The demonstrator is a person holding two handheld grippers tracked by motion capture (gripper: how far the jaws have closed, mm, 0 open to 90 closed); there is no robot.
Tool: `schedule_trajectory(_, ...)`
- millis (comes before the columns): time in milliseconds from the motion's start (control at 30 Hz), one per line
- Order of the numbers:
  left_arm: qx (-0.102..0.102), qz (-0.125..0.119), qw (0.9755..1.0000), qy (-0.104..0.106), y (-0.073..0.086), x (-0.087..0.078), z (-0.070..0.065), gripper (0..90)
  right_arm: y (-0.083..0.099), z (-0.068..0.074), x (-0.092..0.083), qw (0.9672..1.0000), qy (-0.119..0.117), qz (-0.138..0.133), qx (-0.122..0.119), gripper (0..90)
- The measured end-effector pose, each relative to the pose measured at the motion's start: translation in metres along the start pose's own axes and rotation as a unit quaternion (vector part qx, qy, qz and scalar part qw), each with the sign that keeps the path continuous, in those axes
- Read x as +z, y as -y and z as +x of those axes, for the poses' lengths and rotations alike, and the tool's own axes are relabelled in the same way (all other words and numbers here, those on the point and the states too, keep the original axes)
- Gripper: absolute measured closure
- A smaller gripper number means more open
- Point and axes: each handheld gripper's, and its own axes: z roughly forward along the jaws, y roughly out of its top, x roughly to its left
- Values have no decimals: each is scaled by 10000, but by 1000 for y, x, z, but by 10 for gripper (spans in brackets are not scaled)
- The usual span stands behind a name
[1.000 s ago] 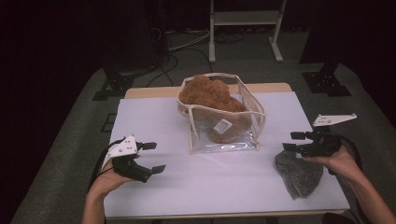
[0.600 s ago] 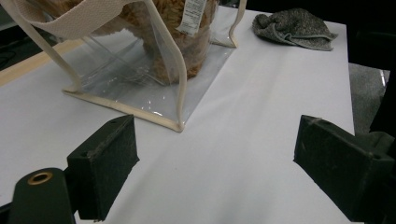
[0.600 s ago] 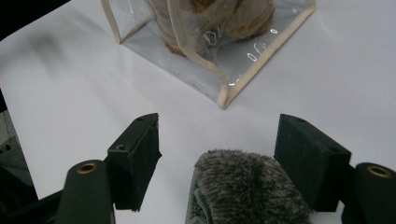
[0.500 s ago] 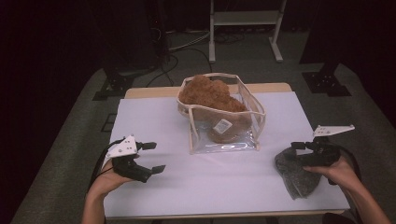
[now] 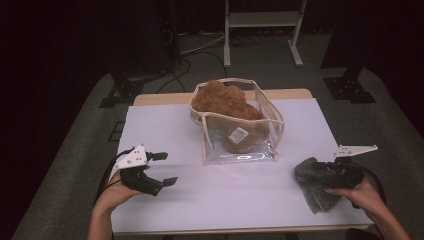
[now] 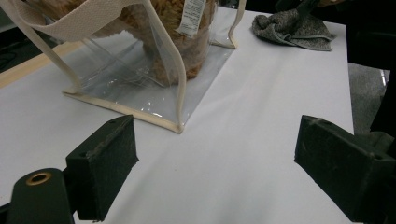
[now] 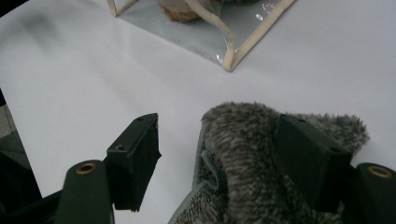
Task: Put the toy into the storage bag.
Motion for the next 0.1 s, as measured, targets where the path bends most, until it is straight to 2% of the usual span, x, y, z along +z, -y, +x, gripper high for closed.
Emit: schedule_trajectory(100, 6, 12, 10000, -5, 0, 0, 0, 118, 4, 1, 0, 10000, 5, 3, -1, 288)
